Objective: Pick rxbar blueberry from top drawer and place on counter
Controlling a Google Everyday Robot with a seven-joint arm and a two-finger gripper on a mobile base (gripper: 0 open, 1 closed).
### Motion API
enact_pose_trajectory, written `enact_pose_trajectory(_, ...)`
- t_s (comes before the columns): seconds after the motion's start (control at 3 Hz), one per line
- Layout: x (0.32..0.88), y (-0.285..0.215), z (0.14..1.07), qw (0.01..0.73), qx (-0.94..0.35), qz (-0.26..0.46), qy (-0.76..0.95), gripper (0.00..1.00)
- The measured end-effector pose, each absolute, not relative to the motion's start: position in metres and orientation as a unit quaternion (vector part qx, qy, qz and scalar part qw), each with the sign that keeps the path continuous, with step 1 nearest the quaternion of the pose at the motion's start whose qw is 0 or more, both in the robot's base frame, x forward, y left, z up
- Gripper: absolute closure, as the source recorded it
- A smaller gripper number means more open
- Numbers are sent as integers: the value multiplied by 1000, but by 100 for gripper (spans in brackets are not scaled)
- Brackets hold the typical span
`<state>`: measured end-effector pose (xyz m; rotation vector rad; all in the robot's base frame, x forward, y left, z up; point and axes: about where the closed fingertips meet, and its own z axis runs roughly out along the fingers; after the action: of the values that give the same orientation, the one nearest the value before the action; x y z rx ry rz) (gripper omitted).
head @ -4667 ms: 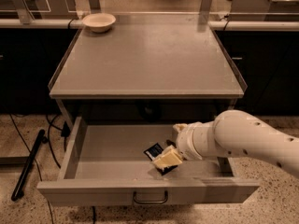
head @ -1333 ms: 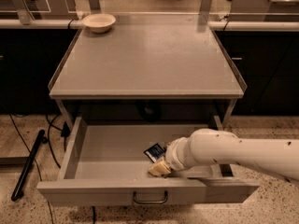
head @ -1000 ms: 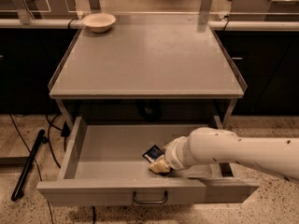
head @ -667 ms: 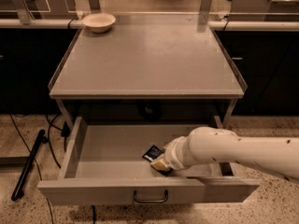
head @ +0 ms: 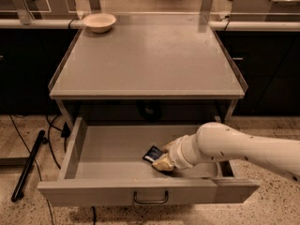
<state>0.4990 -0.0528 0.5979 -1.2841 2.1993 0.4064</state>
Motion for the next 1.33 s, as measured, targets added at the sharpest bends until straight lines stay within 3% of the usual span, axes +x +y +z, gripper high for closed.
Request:
enact_pose_trajectory(0.33,501,-38,607,298,-475,261,785,100)
enact_pose_trajectory(0.67,528,-67,663,357,-530,280,716,100)
enact_pose_trajectory(1.33,533,-69,682,368,-551,274,697,100)
